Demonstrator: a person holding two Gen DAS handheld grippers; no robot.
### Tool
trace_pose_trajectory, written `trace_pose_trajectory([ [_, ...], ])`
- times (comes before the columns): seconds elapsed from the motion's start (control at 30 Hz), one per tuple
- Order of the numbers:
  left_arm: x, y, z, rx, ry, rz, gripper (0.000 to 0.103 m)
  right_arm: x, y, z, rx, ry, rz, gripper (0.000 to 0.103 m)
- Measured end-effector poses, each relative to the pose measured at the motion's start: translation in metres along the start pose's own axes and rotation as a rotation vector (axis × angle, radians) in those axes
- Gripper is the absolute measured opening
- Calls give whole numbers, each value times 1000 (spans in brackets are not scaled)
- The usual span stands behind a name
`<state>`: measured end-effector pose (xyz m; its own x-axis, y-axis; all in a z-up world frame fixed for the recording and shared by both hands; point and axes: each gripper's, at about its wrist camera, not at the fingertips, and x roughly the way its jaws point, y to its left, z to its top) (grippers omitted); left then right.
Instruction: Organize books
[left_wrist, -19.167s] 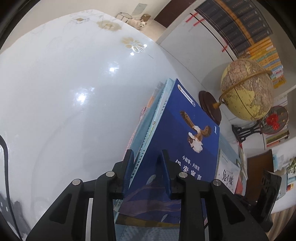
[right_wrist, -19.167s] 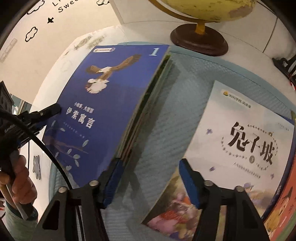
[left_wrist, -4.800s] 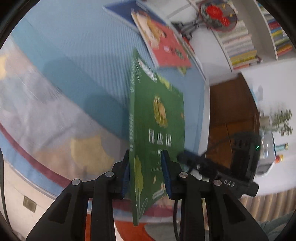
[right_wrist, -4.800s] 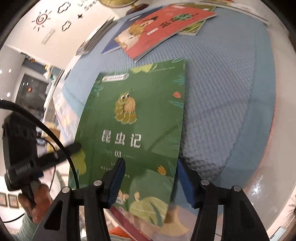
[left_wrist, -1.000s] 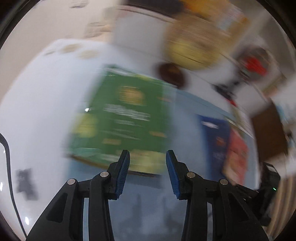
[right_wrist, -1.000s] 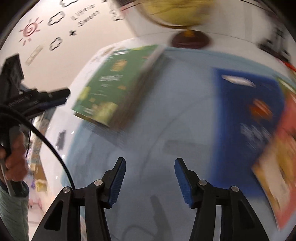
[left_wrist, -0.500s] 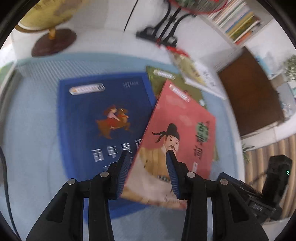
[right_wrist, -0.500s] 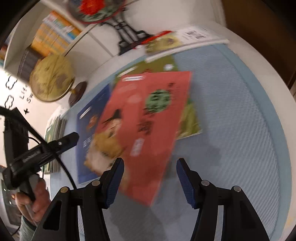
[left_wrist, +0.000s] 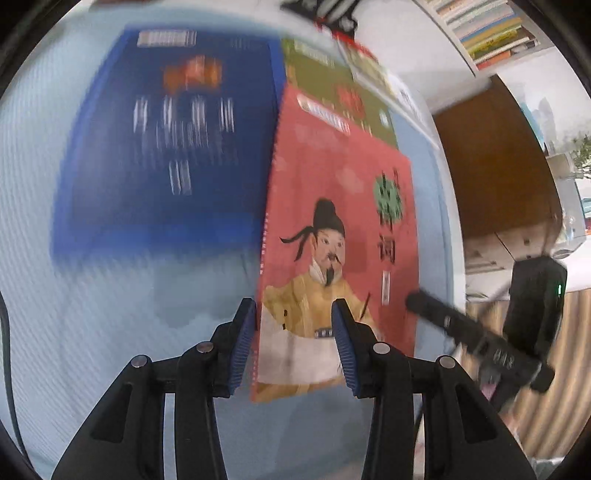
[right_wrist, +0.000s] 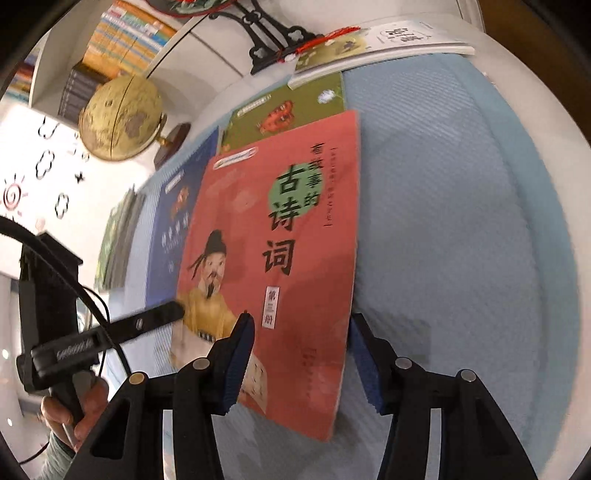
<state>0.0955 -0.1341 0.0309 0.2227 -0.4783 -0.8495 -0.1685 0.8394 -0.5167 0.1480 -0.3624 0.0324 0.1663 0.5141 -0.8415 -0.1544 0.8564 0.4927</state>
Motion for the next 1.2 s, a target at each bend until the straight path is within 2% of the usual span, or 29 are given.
trace_pose_trajectory([
  [0.1, 3, -8, -41, -22, -4, -29, 38, -8, -8, -19, -45, 37, -14, 52],
  [0.23, -1, -18, -72, -55, -5, -43, 38, -21, -14, -46, -107, 83, -56, 52],
  [0.33, -6, -21, -90, -64, -52, 49, 36, -30, -18, -63, -149, 82, -118, 52],
  [0.43, -6, -26, -95, -54, -81, 107, 35, -32, -16, -73, -208, 84, -175, 52],
  [0.57, 3, -42, -94, 2, -98, 164, 35, -33, -15, -82, -245, 86, -175, 52],
  [0.7, 9, -52, -93, 19, -98, 125, 35, -32, -15, -91, -274, 80, -136, 50],
  [0.8, -1, -55, -91, 11, -129, 60, 35, -31, -14, -94, -307, 68, -163, 50],
  [0.87, -10, -59, -92, -11, -161, -40, 35, -33, -19, -94, -285, 63, -139, 50],
  [0.93, -28, -53, -91, -64, -187, -216, 35, -37, -28, -94, -241, 61, -91, 50],
  [1.0, -31, -52, -88, -98, -200, -302, 35, -38, -36, -91, -197, 64, -45, 50],
  [1.07, -24, -55, -83, -105, -204, -278, 33, -39, -38, -91, -176, 66, -23, 50],
  [1.13, -12, -55, -84, -88, -191, -180, 25, -40, -38, -91, -174, 65, -19, 50],
  [1.2, 0, -51, -88, -79, -164, -149, 15, -40, -35, -92, -188, 62, -28, 50],
])
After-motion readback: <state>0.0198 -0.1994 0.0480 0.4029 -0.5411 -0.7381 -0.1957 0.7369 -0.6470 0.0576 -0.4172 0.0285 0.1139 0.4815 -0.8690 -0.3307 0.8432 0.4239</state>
